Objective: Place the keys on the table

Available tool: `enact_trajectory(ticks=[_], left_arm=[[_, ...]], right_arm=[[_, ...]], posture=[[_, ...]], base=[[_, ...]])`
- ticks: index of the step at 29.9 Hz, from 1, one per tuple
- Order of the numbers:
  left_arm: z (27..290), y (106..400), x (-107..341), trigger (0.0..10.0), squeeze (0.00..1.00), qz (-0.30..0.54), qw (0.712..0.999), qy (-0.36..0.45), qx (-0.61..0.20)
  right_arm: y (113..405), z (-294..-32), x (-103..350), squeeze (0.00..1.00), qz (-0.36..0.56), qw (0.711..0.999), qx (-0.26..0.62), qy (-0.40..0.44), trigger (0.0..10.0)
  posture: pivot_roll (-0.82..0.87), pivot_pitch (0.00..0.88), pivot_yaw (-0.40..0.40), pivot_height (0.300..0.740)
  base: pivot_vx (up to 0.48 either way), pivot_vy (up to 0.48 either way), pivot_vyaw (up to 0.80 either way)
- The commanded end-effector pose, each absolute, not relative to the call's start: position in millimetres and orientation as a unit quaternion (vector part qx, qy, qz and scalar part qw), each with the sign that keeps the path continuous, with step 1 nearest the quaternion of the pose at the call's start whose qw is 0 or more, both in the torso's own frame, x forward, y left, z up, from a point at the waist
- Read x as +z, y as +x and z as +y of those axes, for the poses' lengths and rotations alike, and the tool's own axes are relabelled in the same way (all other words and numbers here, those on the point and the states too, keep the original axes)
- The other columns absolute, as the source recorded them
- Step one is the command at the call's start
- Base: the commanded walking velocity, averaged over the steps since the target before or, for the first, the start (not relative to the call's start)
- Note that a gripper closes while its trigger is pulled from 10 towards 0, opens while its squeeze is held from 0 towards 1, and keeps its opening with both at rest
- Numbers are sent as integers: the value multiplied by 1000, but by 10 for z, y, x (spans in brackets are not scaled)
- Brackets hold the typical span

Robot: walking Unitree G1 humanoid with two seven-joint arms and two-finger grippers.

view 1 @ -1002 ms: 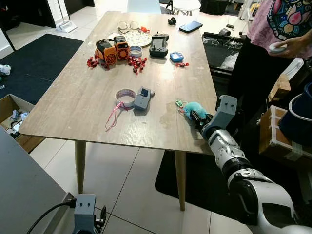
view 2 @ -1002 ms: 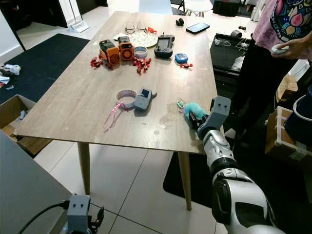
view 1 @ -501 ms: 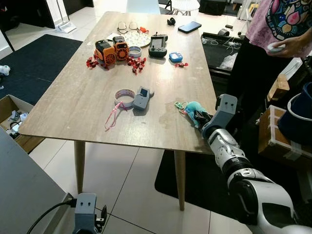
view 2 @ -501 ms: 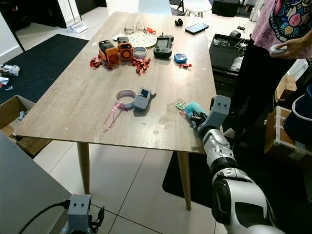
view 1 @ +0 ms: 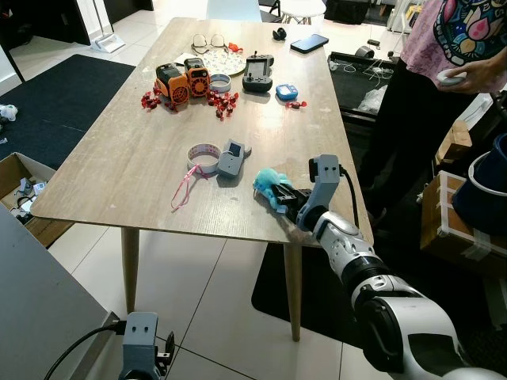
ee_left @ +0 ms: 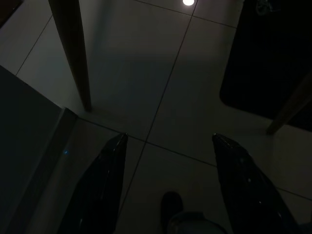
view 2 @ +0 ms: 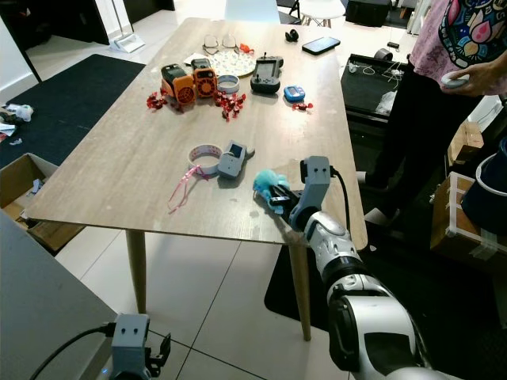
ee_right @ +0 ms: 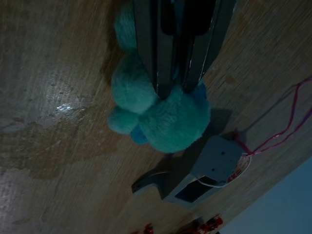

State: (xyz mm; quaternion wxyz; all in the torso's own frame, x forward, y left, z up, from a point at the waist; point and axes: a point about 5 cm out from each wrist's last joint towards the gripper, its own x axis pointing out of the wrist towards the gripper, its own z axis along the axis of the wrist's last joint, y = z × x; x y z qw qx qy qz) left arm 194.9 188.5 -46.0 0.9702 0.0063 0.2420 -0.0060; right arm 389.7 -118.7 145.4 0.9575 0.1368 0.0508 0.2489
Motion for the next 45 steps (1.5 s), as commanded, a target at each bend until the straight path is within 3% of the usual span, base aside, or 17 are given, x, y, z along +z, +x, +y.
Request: enact_trajectory(ticks=[1,3,4,5,6,7,10,12,20,21,22,23,33,36,39,42,45], left_arm=[[1866,1867,-524,10000,0,259,966,-1,-5],[1865,1867,-527,10000,0,259,966,-1,-5],[1863,1868,-527,10000,0,259,966,-2,-6],[1863,1868,-527,10000,0,259,966,-2,-6],[1860,1870,-526,10000,0,258,966,-4,-7],[1860,1870,-526,10000,0,258,966,-4,-7],[1854,1874,-525,10000,0,257,966,-9,-10],[1851,1875,-525,10000,0,256,966,-10,-12],[1846,1871,-530,10000,0,257,966,-13,-15],[1845,1869,-531,10000,0,257,966,-14,-16],[1845,1869,-532,10000,0,257,966,-14,-17],[1844,1869,-532,10000,0,257,966,-15,-17],[1850,1879,-533,10000,0,257,966,-20,-18],[1863,1884,-535,10000,0,258,966,-21,-18],[1868,1886,-536,10000,0,259,965,-21,-18],[1899,1890,-537,10000,0,258,966,-20,-12],[1916,1890,-536,10000,0,257,966,-21,-10]], right_arm=[[3886,-1179,1440,0,57,955,261,128,0],[3878,-1176,1436,0,58,953,270,126,353],[3872,-1173,1433,216,58,952,276,122,8824],[3872,-1173,1433,216,58,952,276,122,8824],[3864,-1168,1430,514,56,950,283,119,10000],[3864,-1168,1430,514,56,950,283,119,10000],[3857,-1185,1432,714,52,948,289,122,10000],[3849,-1200,1434,1000,50,946,295,128,10000],[3841,-1255,1497,1000,30,937,312,157,10000],[3841,-1271,1532,565,21,931,320,173,10000],[3840,-1281,1555,565,15,927,326,183,10000],[3837,-1299,1595,0,5,920,336,203,10000],[3857,-1728,1992,0,-109,866,306,380,10000],[3860,-2163,2024,0,-155,875,193,416,10000],[3851,-2290,2004,0,-162,879,155,420,10000],[3653,-2948,1814,0,-185,886,-28,424,10000],[3482,-3254,1696,0,-190,884,-111,413,10000]], posture=[[84,142,-29,740],[84,140,-30,740],[84,140,-30,740],[84,140,-30,740],[84,139,-30,740],[84,139,-30,740],[85,140,-30,740],[85,140,-30,740],[84,135,-27,740],[83,132,-26,740],[83,132,-26,740],[82,132,-26,740],[82,121,-28,740],[79,111,-28,740],[76,106,-27,740],[71,92,-28,740],[71,91,-29,740]], base=[[0,0,0],[0,0,0],[0,0,0],[0,0,0],[0,0,0],[0,0,0],[0,0,0],[0,0,0],[0,0,0],[0,0,0],[0,0,0],[0,0,0],[0,0,0],[0,0,0],[0,0,0],[0,0,0],[0,0,0]])
